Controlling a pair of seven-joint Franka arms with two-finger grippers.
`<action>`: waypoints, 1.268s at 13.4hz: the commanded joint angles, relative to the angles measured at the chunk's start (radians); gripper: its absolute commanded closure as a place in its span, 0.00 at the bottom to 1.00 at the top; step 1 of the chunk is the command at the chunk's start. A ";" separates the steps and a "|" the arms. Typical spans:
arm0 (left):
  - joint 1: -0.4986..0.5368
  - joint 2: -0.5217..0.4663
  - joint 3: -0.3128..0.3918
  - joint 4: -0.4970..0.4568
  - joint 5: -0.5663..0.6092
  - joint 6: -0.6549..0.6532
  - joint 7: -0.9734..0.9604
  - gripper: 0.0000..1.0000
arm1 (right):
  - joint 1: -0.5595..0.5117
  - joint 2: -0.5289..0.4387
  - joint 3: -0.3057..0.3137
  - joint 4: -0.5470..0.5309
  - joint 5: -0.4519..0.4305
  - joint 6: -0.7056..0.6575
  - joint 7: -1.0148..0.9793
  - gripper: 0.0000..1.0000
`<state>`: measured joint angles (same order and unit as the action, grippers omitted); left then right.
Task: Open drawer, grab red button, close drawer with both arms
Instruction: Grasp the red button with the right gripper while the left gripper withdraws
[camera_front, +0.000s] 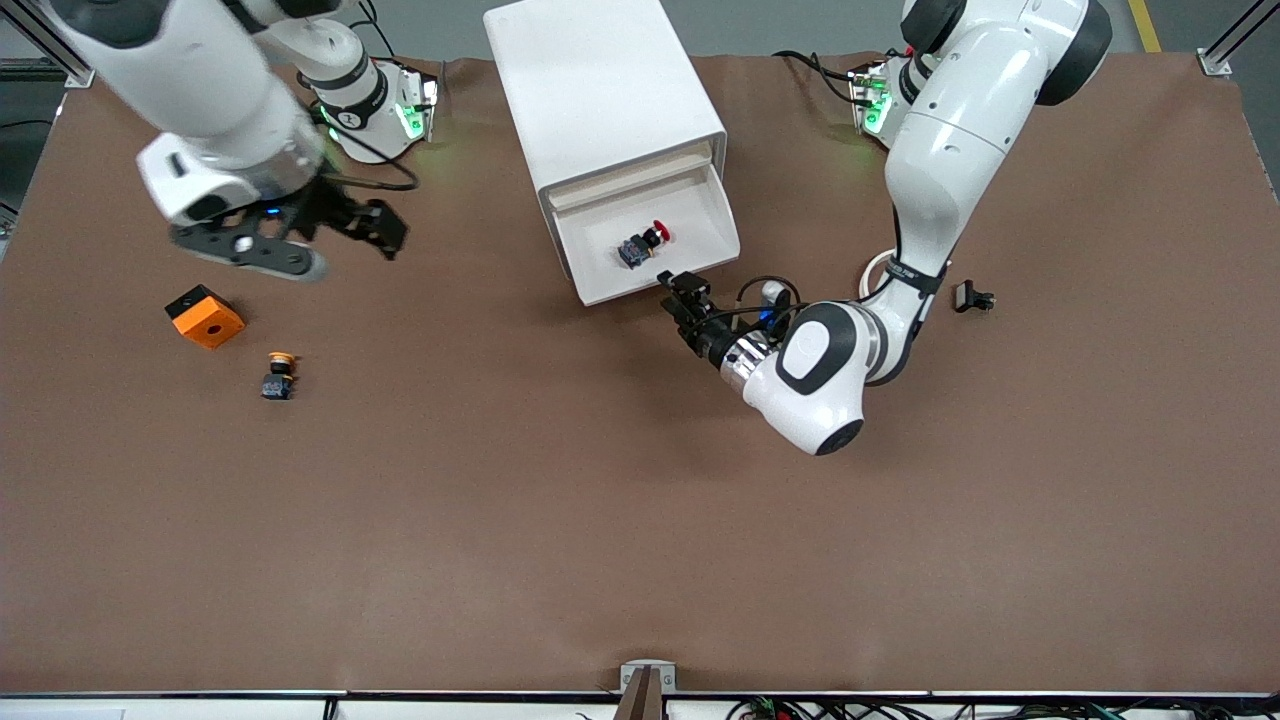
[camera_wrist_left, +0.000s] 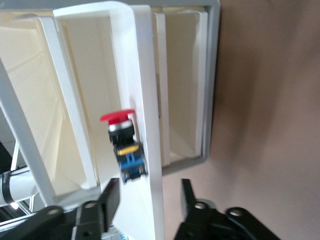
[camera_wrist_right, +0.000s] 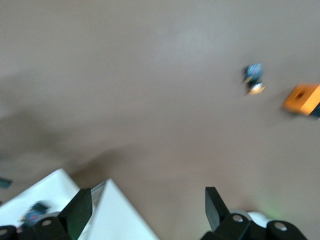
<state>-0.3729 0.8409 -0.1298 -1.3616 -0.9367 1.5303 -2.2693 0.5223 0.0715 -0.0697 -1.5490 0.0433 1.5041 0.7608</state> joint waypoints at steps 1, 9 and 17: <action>0.009 0.000 0.045 0.096 0.033 -0.021 -0.003 0.00 | 0.066 0.054 -0.012 0.024 0.099 0.057 0.260 0.00; 0.063 -0.147 0.195 0.196 0.245 0.011 0.515 0.00 | 0.310 0.240 -0.013 0.024 0.102 0.252 0.666 0.00; 0.033 -0.169 0.288 0.182 0.614 0.094 1.028 0.00 | 0.429 0.380 -0.010 0.020 0.107 0.383 0.641 0.00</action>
<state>-0.3104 0.6834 0.1618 -1.1596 -0.4261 1.5852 -1.3020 0.9178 0.4307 -0.0697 -1.5489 0.1335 1.8876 1.4121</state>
